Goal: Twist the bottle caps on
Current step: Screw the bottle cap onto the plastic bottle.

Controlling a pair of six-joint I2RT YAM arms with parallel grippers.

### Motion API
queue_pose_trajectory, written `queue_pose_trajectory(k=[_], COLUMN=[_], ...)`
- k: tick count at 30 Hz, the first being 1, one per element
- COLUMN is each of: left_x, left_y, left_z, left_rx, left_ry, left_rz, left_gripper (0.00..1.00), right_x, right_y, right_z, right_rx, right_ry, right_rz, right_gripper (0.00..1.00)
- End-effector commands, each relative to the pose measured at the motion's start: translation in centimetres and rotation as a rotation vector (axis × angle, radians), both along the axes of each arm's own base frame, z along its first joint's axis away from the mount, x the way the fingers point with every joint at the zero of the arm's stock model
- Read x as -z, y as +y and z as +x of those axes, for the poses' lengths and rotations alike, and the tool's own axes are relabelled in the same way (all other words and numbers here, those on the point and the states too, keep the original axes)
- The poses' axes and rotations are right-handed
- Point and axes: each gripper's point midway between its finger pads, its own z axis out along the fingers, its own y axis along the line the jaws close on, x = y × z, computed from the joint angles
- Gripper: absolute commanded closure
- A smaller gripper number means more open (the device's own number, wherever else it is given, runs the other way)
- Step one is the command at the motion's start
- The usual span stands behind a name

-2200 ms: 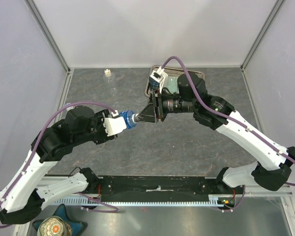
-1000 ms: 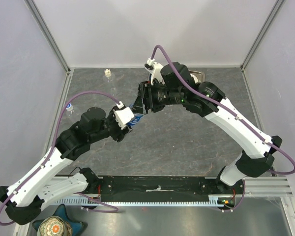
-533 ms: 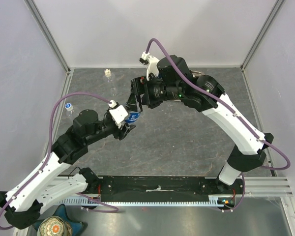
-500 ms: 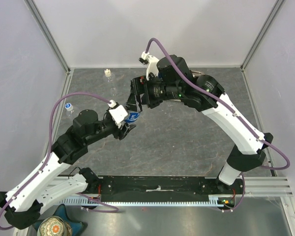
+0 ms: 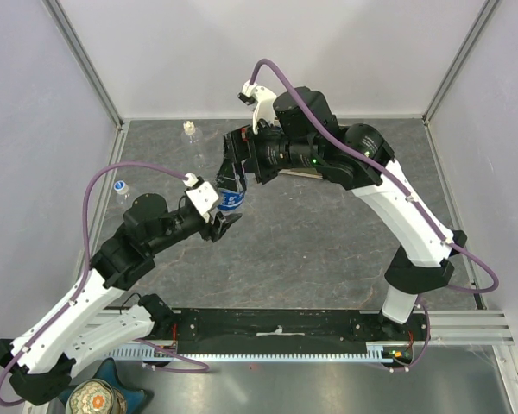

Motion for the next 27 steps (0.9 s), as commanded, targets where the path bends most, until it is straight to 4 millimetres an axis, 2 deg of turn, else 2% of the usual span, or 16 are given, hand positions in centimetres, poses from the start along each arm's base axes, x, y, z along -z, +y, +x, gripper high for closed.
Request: queue_pose_trajectory(k=[1,3,9,12,14,18,21,22,23,24,25,26,27], left_x=[1.3,1.6,3.4,3.7,3.8,3.9,2.8,2.2,1.4,0.8,0.3,-0.7,-1.2], left_y=[0.0,0.3,2.1,2.3,2.2,2.0,1.2,0.1,-0.4,-0.9,-1.7,-2.2,-2.4], left_z=[0.0,0.1,0.8,1.1,1.1,1.2,0.4,-0.8,-1.3,-1.9,-3.5,-4.1,-4.9], left_rx=[-0.001,-0.018,-0.121,-0.153,-0.154,-0.149,-0.076,0.021,0.064,0.115,0.22,0.272,0.326], left_ry=[0.034,0.04,0.126,0.169,0.193,0.209,0.201,0.198,0.189,0.188,0.196,0.174,0.168], left_rz=[0.008,0.017,0.02,0.0,-0.013,-0.025,-0.066,-0.085,-0.103,-0.123,-0.137,-0.163,-0.176], left_gripper=[0.98,0.98,0.98,0.98,0.98,0.98,0.98,0.98,0.98,0.98,0.98,0.98,0.98], right_x=[-6.7,-6.6,-4.2,-2.7,-2.4,-3.9,-5.2,-5.3,-6.8,-7.4,-7.4,-9.4,-9.9], right_y=[-0.9,-1.2,-2.8,-3.5,-3.8,-4.8,-6.3,-7.1,-7.2,-7.5,-8.6,-8.6,-8.9], right_z=[-0.6,-0.6,-1.1,-0.7,-0.5,-1.0,-1.8,-2.8,-3.0,-3.2,-4.2,-4.7,-5.2], right_rx=[-0.012,-0.014,-0.039,-0.02,-0.017,-0.022,-0.045,-0.077,-0.09,-0.114,-0.131,-0.148,-0.17], right_ry=[-0.138,-0.151,-0.2,-0.211,-0.223,-0.275,-0.366,-0.392,-0.46,-0.534,-0.583,-0.672,-0.727], right_rz=[0.183,0.176,0.072,0.006,-0.015,0.005,0.017,0.026,0.077,0.094,0.112,0.19,0.214], right_gripper=[0.02,0.02,0.02,0.02,0.02,0.02,0.02,0.02,0.02,0.02,0.02,0.02,0.02])
